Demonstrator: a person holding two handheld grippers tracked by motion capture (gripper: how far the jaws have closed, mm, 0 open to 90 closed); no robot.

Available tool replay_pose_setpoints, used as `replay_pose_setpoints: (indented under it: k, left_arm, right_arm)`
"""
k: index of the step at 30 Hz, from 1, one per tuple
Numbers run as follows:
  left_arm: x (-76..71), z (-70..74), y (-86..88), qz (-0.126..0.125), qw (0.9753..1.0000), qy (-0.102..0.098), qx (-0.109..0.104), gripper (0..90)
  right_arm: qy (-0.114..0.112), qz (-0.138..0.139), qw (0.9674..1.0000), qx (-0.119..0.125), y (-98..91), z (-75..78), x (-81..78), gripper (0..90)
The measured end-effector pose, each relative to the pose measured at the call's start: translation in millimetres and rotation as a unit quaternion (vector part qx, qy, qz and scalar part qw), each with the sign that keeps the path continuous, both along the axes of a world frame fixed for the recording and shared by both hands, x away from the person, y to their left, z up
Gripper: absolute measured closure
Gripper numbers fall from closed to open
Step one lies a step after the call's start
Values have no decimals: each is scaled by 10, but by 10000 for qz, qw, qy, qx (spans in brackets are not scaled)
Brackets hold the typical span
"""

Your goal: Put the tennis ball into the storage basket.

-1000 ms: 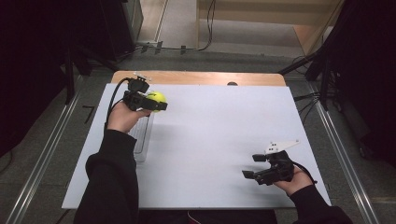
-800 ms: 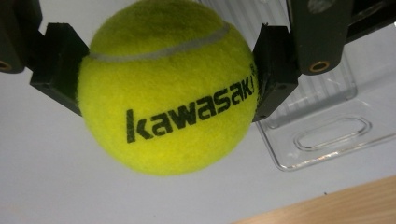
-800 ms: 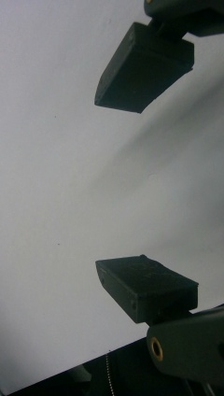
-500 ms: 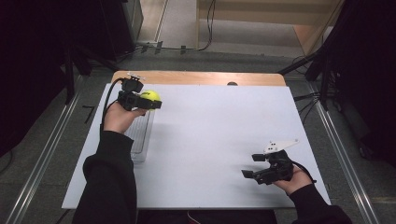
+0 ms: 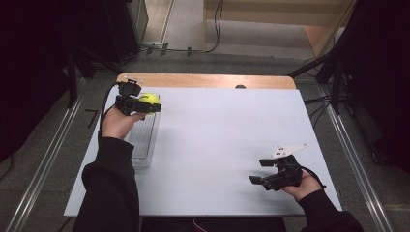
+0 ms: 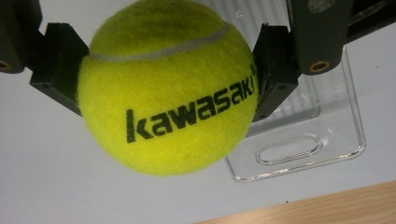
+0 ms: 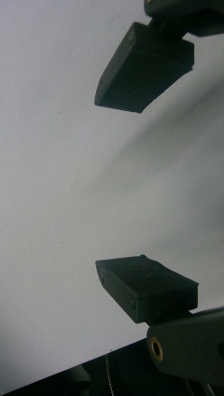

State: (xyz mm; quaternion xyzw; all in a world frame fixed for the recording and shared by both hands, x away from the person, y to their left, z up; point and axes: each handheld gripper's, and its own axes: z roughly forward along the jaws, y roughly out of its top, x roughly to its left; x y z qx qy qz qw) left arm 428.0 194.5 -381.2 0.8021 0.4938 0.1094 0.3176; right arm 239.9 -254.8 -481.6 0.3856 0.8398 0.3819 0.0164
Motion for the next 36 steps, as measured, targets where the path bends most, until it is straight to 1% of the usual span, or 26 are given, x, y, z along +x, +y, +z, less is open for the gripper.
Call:
replay_pose_setpoints:
  k: [1,2,4,5,9,13,15,17,28,30,31,36]
  left_arm:
    - [-1,0,14,46,10000,-25,-3,258]
    - [-4,5,41,162,9998,-106,13,259]
    - [-5,7,53,205,9997,-124,9,259]
    - [-6,8,62,229,9996,-142,40,259]
    - [-1,-14,94,297,9994,-128,129,259]
    - [7,-44,135,403,9991,-98,127,258]
    - [4,-43,156,475,9987,-121,107,258]
    - [5,-46,162,478,9987,-125,103,258]
    - [48,-173,182,556,9984,8,127,258]
    - [62,-216,195,592,9981,68,124,258]
    - [62,-216,195,592,9981,68,124,257]
    - [88,-303,207,643,9977,166,139,257]
  right_arm:
    - [3,0,10000,-2,3,1,0,169]
    - [10,9,10000,0,6,1,2,169]
    - [19,18,10000,-5,9,-2,6,169]
    - [21,22,10000,-10,10,-2,7,168]
    - [23,27,10000,-10,15,0,7,168]
    - [15,30,10000,-13,15,-1,10,169]
    - [15,35,10000,-10,16,0,10,169]
    - [15,36,10000,-10,16,0,10,169]
    - [26,28,10000,-12,18,-2,10,169]
    - [24,33,10000,-14,19,-3,10,169]
    - [24,33,10000,-14,19,-3,10,169]
    - [32,29,10000,-11,18,-4,9,169]
